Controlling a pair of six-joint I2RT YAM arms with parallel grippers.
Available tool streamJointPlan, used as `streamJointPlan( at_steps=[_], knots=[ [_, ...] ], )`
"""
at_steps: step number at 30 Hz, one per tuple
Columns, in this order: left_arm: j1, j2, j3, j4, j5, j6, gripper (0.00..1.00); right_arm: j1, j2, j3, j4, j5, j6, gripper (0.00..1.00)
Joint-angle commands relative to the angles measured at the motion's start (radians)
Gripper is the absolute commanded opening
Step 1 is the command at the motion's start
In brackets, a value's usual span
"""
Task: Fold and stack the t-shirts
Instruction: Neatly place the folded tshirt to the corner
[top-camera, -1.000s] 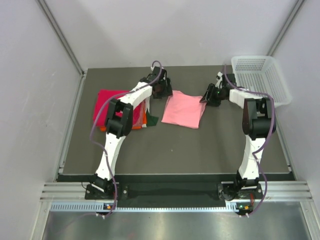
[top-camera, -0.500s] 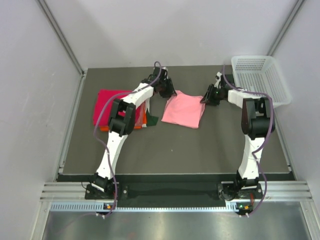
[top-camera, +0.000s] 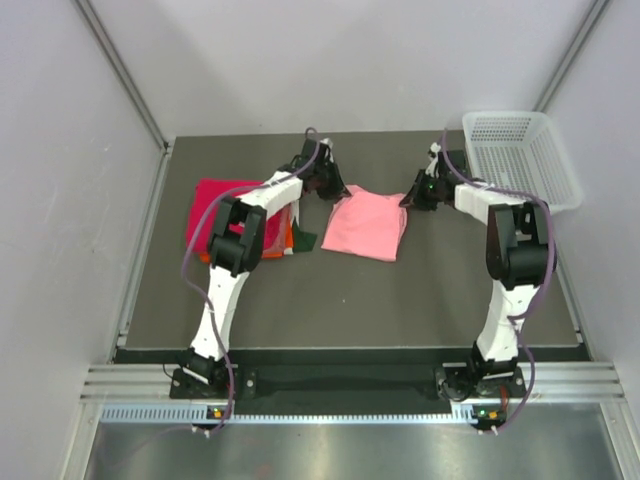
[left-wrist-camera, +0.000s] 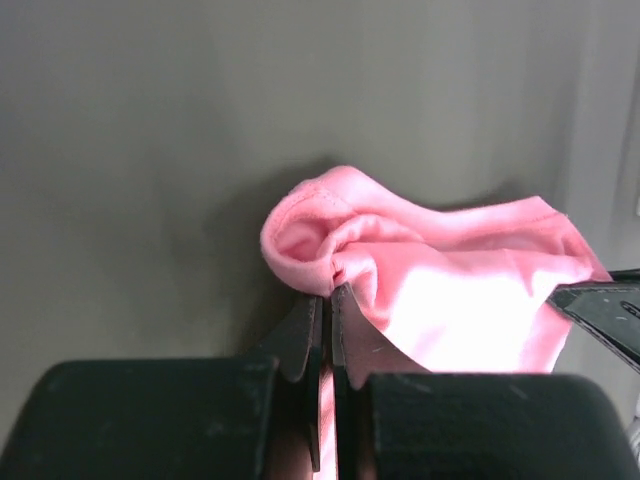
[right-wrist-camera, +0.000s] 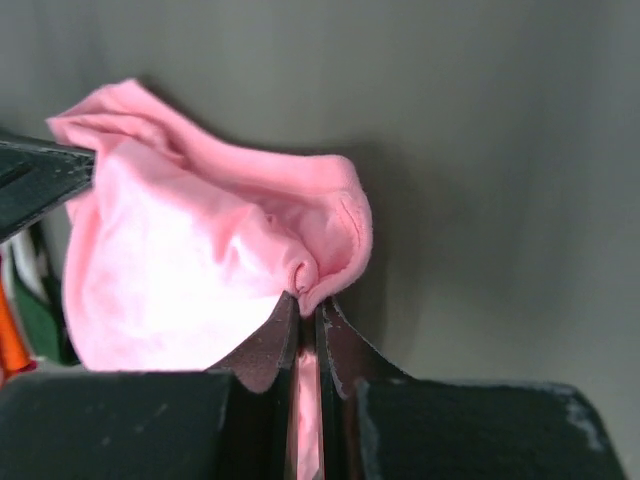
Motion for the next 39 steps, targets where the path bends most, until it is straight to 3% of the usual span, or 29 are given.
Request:
streamJointPlan(
  at_steps=[1, 12, 19, 23, 30, 39],
  knots=[
    [-0.004, -0.218, -0.103, 0.090, 0.015, 0.013, 0.00, 0.028, -0.177, -0.051, 0.072, -0.012, -0.001, 0.00],
    [-0.034, -0.683, -0.473, 0.049, -0.057, 0.015, 0.00, 0.060, -0.507, -0.216, 0.003, -0.080, -0.036, 0.00],
    [-0.034, -0.983, -0.542, -0.173, -0.187, 0.044, 0.00, 0.239, -0.694, -0.150, -0.121, 0.006, -0.042, 0.00],
    [-0.015, -1.117, -0.552, -0.296, -0.261, 0.056, 0.00, 0.340, -0.719, -0.076, -0.163, 0.049, -0.012, 0.00],
    [0.251, -1.263, -0.533, -0.497, -0.282, 0.123, 0.00, 0.518, -0.589, 0.074, -0.152, 0.101, 0.027, 0.00],
    [0.540, -1.222, -0.495, -0.557, -0.263, 0.179, 0.00, 0.655, -0.322, 0.315, -0.120, 0.134, 0.074, 0.00]
  ],
)
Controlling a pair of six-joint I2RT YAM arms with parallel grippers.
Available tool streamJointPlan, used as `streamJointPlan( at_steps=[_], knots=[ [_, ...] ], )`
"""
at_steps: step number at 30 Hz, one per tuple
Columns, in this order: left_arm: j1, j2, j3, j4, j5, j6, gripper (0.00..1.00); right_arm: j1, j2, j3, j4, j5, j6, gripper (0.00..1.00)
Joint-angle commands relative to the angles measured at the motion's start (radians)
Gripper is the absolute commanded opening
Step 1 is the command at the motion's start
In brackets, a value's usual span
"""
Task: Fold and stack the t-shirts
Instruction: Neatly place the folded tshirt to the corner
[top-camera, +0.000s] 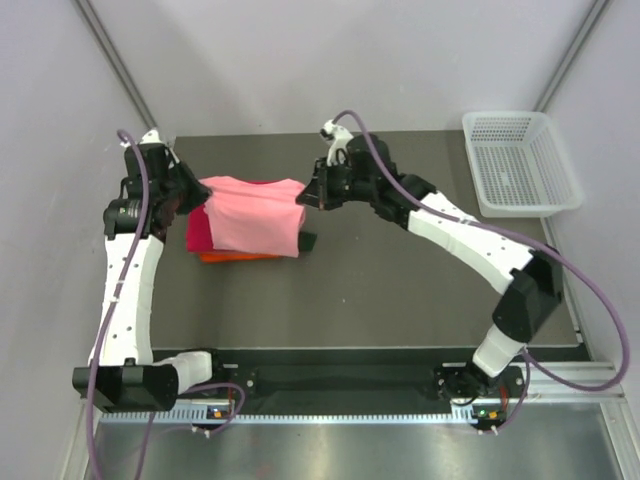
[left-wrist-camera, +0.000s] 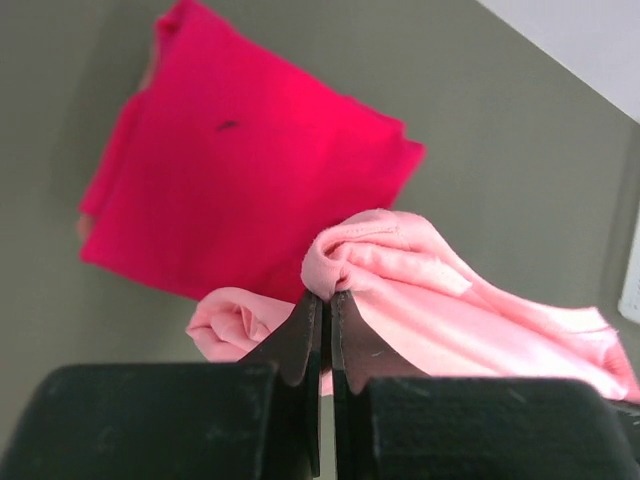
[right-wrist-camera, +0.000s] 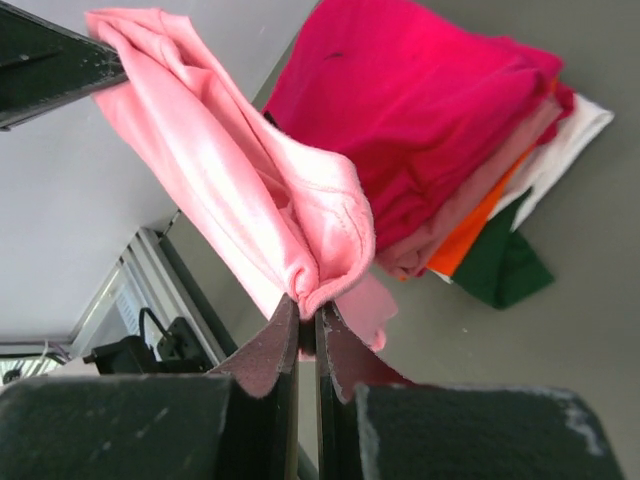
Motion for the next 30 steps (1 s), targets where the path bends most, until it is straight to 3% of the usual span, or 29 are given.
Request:
streamJointPlan(
  at_steps=[1, 7, 17, 26, 27, 28, 29, 30],
  knots=[
    [0.099, 0.024, 0.048, -0.014, -0.026, 0.046, 0.00, 0.032, 0.094, 0.152, 0.001, 0.044, 0.029, 0.00],
    [0.157, 0.061, 0.051, -0.005, -0.090, 0.059, 0.00, 0.067, 0.239, 0.289, -0.004, 0.026, 0.055, 0.00],
    [0.217, 0.199, 0.102, 0.056, -0.063, 0.051, 0.00, 0.052, 0.401, 0.435, -0.009, 0.019, 0.075, 0.00],
    [0.216, 0.479, 0.234, 0.194, -0.031, -0.038, 0.00, -0.032, 0.613, 0.585, 0.111, 0.038, 0.150, 0.00],
    [0.216, 0.533, 0.245, 0.258, 0.004, -0.076, 0.01, -0.043, 0.636, 0.610, 0.123, 0.036, 0.162, 0.08],
    [0.216, 0.559, 0.257, 0.276, 0.018, -0.091, 0.12, -0.061, 0.688, 0.674, 0.126, 0.044, 0.177, 0.31],
    [0.216, 0.587, 0.278, 0.276, 0.028, -0.110, 0.55, -0.070, 0.713, 0.711, 0.116, 0.055, 0.188, 0.52],
    [0.213, 0.627, 0.318, 0.267, 0.047, -0.130, 0.67, -0.075, 0.730, 0.748, 0.099, 0.082, 0.179, 0.93]
  ],
)
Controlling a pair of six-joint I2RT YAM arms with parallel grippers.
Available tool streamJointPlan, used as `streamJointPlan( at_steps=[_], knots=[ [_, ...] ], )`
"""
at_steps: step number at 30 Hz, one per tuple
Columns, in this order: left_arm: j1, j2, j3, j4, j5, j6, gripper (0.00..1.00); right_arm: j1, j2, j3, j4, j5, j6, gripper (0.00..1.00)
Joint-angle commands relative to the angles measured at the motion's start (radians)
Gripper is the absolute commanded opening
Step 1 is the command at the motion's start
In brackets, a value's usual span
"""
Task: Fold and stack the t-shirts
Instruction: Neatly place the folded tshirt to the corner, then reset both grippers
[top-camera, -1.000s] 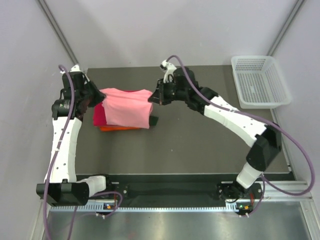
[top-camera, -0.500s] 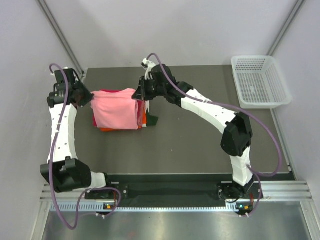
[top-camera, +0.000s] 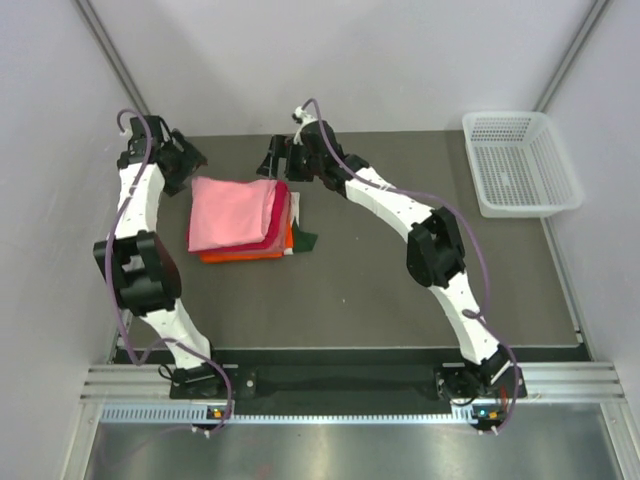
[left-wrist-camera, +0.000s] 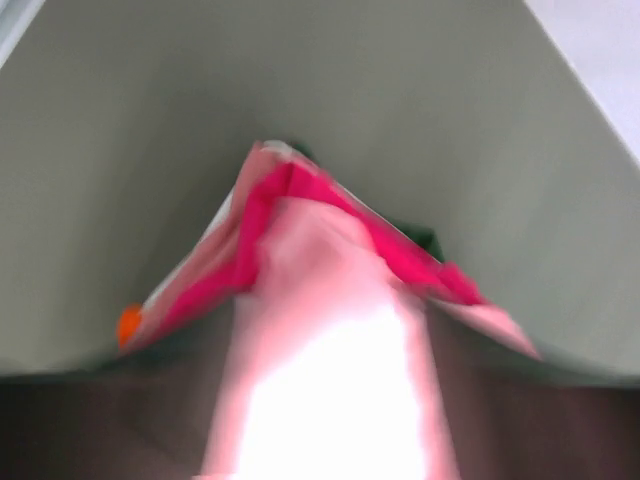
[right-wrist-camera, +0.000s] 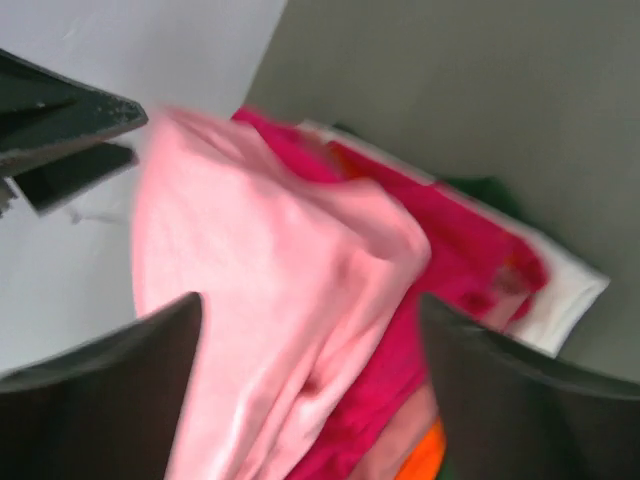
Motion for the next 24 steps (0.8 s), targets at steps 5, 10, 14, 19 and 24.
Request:
streamJointPlan(
  at_steps=[5, 10, 14, 19, 24],
  knots=[
    [-0.027, -0.013, 0.048, 0.156, 0.032, -0.041, 0.99, -0.050, -0.111, -0.051, 0.090, 0.095, -0.088, 1.00],
    [-0.095, -0.177, -0.027, 0.134, 0.012, 0.005, 0.99, -0.064, -0.413, -0.425, 0.175, 0.144, -0.176, 1.00],
    [-0.216, -0.352, -0.180, 0.201, 0.023, 0.014, 0.98, -0.101, -0.668, -0.716, 0.229, 0.198, -0.265, 1.00],
    [-0.404, -0.472, -0.366, 0.331, 0.005, -0.003, 0.97, -0.200, -1.030, -1.104, 0.323, 0.229, -0.320, 1.00],
    [-0.639, -0.564, -0.561, 0.438, -0.107, -0.020, 0.96, -0.263, -1.329, -1.397, 0.337, 0.353, -0.444, 1.00]
  ],
)
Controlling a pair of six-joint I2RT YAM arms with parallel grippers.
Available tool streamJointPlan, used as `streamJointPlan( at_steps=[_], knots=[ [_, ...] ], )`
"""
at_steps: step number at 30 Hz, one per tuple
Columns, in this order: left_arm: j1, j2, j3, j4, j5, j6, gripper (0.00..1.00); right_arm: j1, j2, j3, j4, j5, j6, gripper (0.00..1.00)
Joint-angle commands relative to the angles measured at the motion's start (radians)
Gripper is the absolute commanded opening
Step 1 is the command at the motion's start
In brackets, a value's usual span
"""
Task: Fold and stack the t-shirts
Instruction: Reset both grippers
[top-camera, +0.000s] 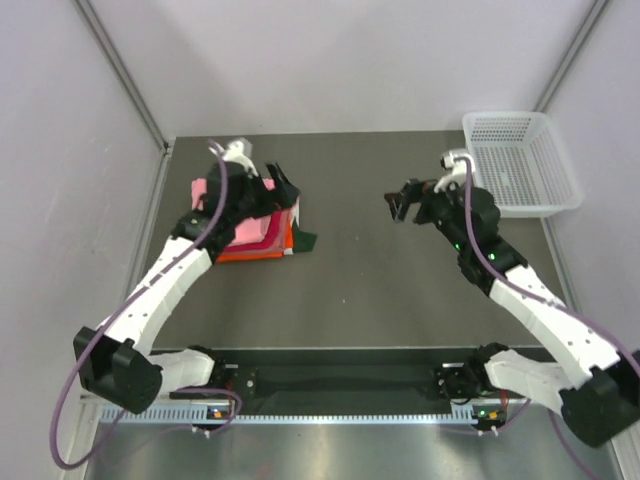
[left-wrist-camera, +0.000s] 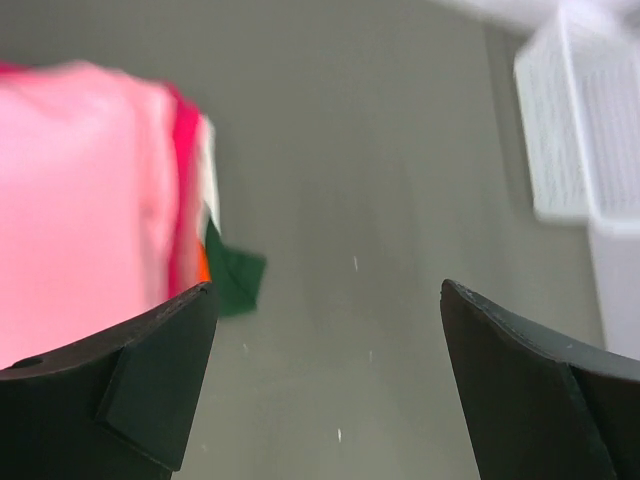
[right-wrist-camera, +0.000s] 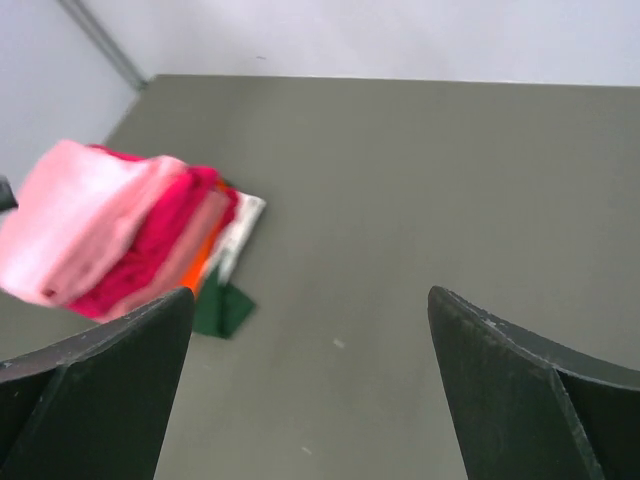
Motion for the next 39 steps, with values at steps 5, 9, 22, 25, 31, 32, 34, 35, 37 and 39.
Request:
streamJointPlan(
  at_steps=[5, 9, 22, 25, 31, 32, 34, 35, 37, 39],
  knots=[
    [-0.213, -0.113, -0.321, 0.265, -0.165, 0.046, 0.96, -0.040, -0.289, -0.346, 0.080, 0.219, -0.072, 1.00],
    [-0.220, -0.162, -0.533, 0.480, -0.136, 0.069, 0.96, -0.044, -0.425, -0.526, 0.173, 0.308, -0.047, 1.00],
    [-0.215, -0.133, -0.787, 0.770, -0.177, 0.060, 0.99, -0.044, -0.433, -0.736, 0.364, 0.334, -0.013, 1.00],
    [-0.215, -0.105, -0.748, 0.736, -0.151, 0.061, 0.98, -0.044, -0.424, -0.732, 0.365, 0.328, -0.012, 1.00],
    [-0.215, -0.093, -0.724, 0.709, -0.099, 0.075, 0.97, -0.044, -0.433, -0.726, 0.354, 0.328, -0.010, 1.00],
    [-0.215, -0.091, -0.722, 0.707, -0.094, 0.078, 0.97, -0.044, -0.435, -0.727, 0.354, 0.328, -0.009, 1.00],
    [-0.215, -0.093, -0.721, 0.707, -0.097, 0.081, 0.97, -0.043, -0.441, -0.730, 0.354, 0.333, -0.007, 1.00],
    [-0.215, -0.098, -0.721, 0.704, -0.102, 0.081, 0.97, -0.044, -0.444, -0.732, 0.353, 0.333, -0.004, 1.00],
    [-0.215, -0.101, -0.719, 0.699, -0.100, 0.084, 0.97, -0.044, -0.461, -0.735, 0.359, 0.317, -0.002, 1.00],
    [-0.215, -0.111, -0.722, 0.698, -0.100, 0.092, 0.97, -0.046, -0.490, -0.751, 0.382, 0.296, -0.012, 1.00]
  ],
)
